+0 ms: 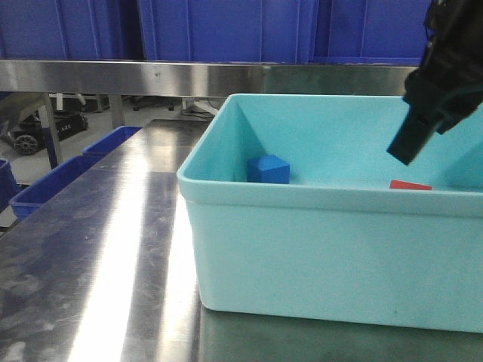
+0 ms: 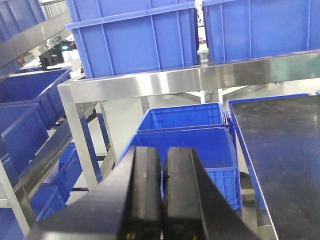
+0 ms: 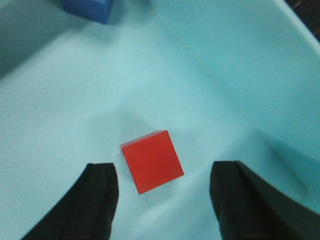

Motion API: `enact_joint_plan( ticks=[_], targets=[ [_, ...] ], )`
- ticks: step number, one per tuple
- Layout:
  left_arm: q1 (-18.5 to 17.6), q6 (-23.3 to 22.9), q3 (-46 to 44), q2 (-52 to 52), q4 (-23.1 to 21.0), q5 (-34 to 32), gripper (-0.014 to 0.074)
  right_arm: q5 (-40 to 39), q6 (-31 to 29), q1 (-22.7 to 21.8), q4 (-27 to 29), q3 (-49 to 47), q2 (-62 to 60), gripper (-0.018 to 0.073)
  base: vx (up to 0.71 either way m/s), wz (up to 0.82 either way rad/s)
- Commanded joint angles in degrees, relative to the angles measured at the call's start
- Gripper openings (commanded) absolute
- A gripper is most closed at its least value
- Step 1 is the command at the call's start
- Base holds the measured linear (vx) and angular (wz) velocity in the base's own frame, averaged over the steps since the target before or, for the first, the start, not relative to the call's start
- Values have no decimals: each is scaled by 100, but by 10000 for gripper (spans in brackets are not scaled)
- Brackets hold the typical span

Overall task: Pick red cube and place on left shelf
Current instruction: 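Lower the open right gripper into the teal bin over the red cube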

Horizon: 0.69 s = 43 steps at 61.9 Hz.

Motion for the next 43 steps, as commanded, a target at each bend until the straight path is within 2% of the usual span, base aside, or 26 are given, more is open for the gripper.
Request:
enact_joint_plan(
  ticks=[1,30,43],
  targets=[
    [-26,3,126,-2,-27,-518,106,-69,-276,1,-106,-209,-73,510,0,0],
    [-26,3,126,-2,-27,-518,106,-135,-296,1,-280,-209,256,510,0,0],
    [-26,3,126,-2,-27,-518,106,-501,-296,1,-280,-209,256,508,0,0]
  ],
)
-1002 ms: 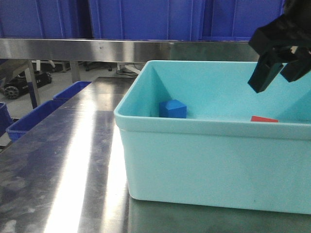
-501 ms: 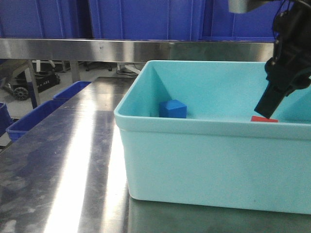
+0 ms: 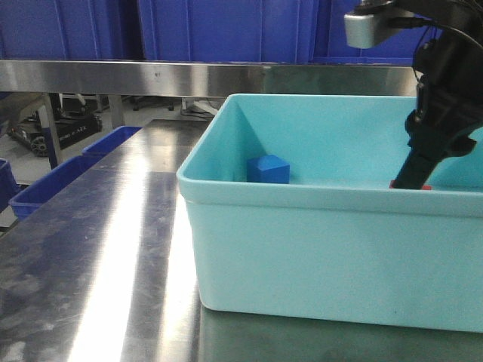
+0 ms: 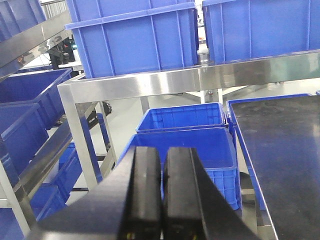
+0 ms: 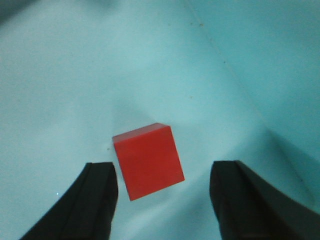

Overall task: Pick red cube and place on left shelf
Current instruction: 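Lower the open right gripper into the teal bin over the red cube, then close the right gripper around the red cube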

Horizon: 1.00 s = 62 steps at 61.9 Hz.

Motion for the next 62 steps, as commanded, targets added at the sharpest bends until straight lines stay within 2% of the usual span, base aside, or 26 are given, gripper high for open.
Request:
enact_joint_plan(
  ticks=[1,23,38,62],
  targets=[
    [-26,3,126,-2,-27,-518,106,-401,-60,1,-84,-205,-176,508,0,0],
    [-26,3,126,-2,-27,-518,106,-357,-59,7,260,-205,-176,517,0,0],
    [-26,3,126,-2,-27,-518,106,-314,-76,7,260,-205,-176,625,0,0],
    [-26,3,126,-2,-27,-518,106,-401,-83,7,188,-205,84,626,0,0]
  ],
)
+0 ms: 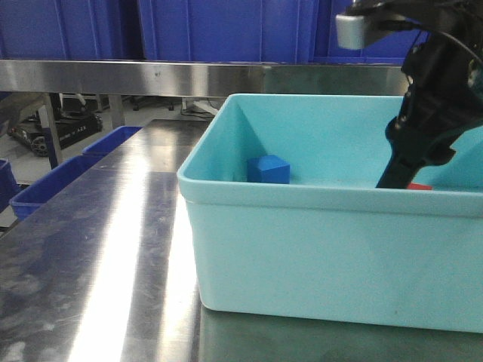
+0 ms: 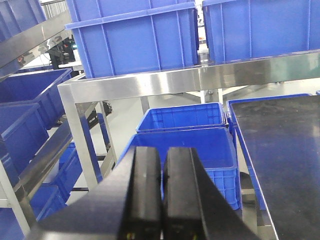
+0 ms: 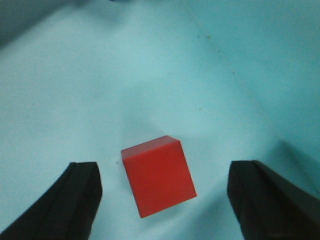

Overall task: Pick red cube and place on left shelf
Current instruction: 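Close the right gripper around the red cube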

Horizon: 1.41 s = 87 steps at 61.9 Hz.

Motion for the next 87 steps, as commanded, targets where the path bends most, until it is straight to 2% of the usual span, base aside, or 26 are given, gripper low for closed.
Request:
enact_joint_plan(
  ticks=[1,27,46,64,69,76,87],
  targets=[
    [-26,3,126,-2,-27,-518,106,-292,-51,7,-65,-196,-74,626,0,0],
    [-26,3,126,-2,-27,-518,106,-312,-51,7,-122,-196,282,626,0,0],
    [-26,3,126,-2,-27,-518,106,-336,-46,7,-499,-196,469,626,0,0],
    [-26,3,126,-2,-27,-518,106,-598,-46,7,-531,-196,469,617,0,0],
    [-26,3,126,-2,-27,-518,106,-635,-46,7,-531,-196,469,582,0,0],
    [-26,3,126,-2,-27,-518,106,-635,-46,7,-531,-196,469,485,0,0],
    [-26,3,126,-2,-27,-518,106,-635,-46,7,-549,-203,469,259,0,0]
  ],
)
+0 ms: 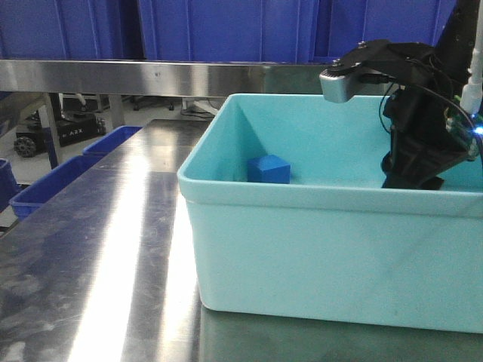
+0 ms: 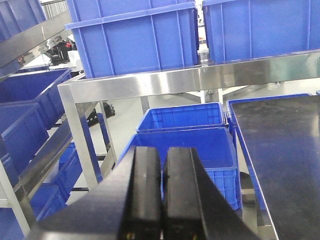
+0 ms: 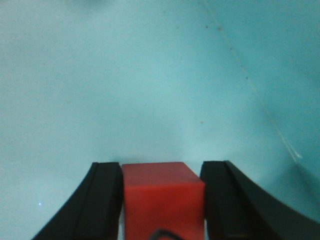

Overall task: Pick red cube and place on left shelf
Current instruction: 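Close the right gripper around the red cube, then lift the red cube up out of the teal bin with the right gripper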

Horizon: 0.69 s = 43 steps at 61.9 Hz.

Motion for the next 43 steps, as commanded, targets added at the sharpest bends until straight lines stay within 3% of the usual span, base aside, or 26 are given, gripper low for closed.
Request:
enact_joint_plan(
  ticks=[1,11,27,43],
  targets=[
    [-26,3,126,-2,-27,-518,106,-227,-37,7,-86,-191,-198,239,0,0],
    [-26,3,126,-2,-27,-518,106,-198,-37,7,-86,-358,-286,43,0,0],
    [-26,3,126,-2,-27,-518,106,-286,67,7,-81,-967,-878,58,0,0],
    [-26,3,126,-2,-27,-518,106,-1400,959,-54,-76,-916,-1938,58,-1,-7]
  ],
)
